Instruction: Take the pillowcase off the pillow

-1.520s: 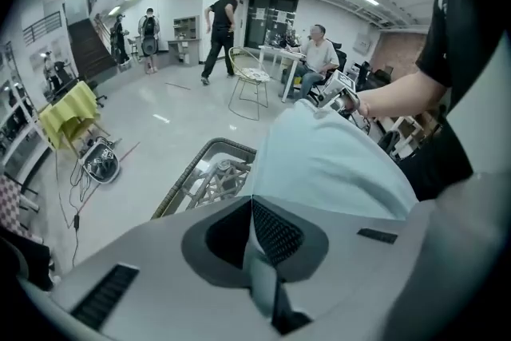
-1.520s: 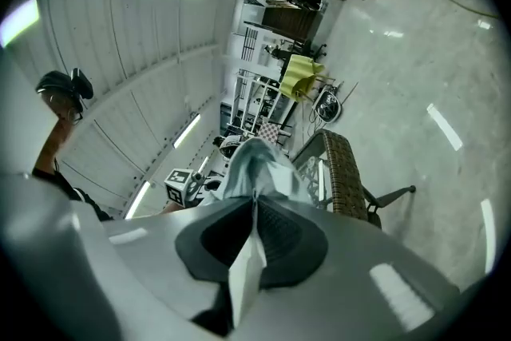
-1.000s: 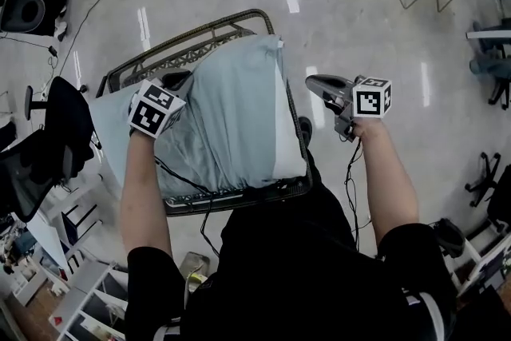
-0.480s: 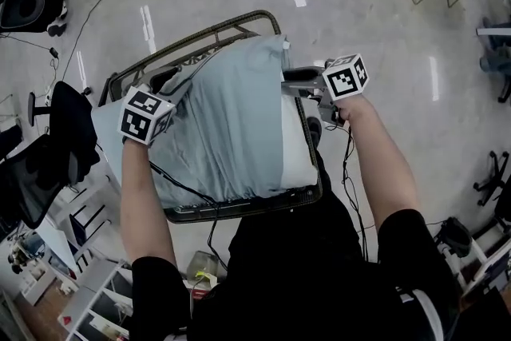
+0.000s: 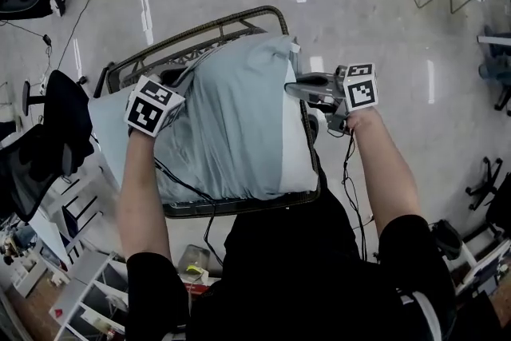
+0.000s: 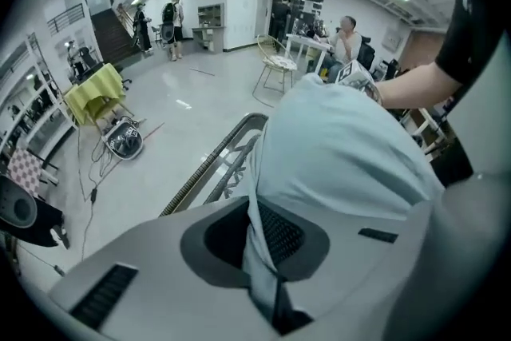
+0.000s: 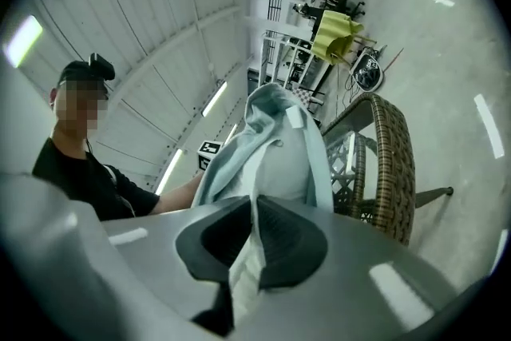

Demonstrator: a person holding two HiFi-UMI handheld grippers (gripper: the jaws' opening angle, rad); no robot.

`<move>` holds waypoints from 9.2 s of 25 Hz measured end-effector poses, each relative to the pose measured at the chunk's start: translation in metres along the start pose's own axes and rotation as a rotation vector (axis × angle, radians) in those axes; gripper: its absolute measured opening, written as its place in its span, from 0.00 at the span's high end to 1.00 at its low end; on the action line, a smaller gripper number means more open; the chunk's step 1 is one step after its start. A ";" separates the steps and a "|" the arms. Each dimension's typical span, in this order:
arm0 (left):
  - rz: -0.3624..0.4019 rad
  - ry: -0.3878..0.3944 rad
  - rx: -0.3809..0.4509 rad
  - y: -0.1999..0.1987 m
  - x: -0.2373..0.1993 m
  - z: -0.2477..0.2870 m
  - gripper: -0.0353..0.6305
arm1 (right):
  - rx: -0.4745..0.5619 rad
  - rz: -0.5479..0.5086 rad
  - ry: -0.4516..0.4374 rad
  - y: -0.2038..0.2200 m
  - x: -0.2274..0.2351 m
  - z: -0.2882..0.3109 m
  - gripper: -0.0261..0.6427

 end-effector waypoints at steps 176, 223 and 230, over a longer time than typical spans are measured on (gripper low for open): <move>0.241 -0.222 0.029 0.185 0.353 0.041 0.63 | -0.357 -0.738 1.081 0.284 -0.145 -0.074 0.66; 0.226 -0.286 -0.051 0.291 0.280 -0.047 0.94 | -0.101 -0.509 1.130 0.253 -0.164 -0.116 0.76; 0.284 -0.296 -0.007 0.274 0.314 -0.036 0.84 | -0.199 -0.594 1.219 0.262 -0.180 -0.125 0.61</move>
Point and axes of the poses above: the fingertips, and each gripper's own axes: z forward along the fingers, x to its right, y out of its underside, the point moved 10 cm from there along -z, backward along the fingers, and after that the axes turned 11 degrees about y, right-handed, at the moved point
